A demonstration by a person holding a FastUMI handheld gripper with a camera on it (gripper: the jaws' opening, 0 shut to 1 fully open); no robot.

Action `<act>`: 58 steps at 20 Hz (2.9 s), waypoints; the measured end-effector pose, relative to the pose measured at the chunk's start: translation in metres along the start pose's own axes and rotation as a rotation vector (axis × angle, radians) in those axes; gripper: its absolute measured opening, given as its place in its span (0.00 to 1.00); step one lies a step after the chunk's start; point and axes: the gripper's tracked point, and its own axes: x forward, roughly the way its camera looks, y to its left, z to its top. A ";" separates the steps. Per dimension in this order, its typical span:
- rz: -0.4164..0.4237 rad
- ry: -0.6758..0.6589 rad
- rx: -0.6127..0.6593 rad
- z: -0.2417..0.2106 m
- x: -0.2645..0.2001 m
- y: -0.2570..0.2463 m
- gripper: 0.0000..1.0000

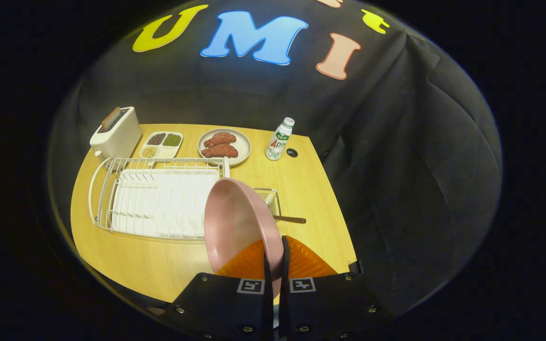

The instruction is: Take the plate from the dish rack, then take the spoon from the basket and place it into the plate.

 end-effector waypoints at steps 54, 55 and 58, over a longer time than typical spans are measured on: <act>0.519 -0.533 0.066 -0.091 0.115 -0.005 0.23; 0.493 -0.557 0.090 -0.085 0.115 -0.016 0.23; 0.452 -0.649 0.147 -0.056 0.117 -0.045 0.23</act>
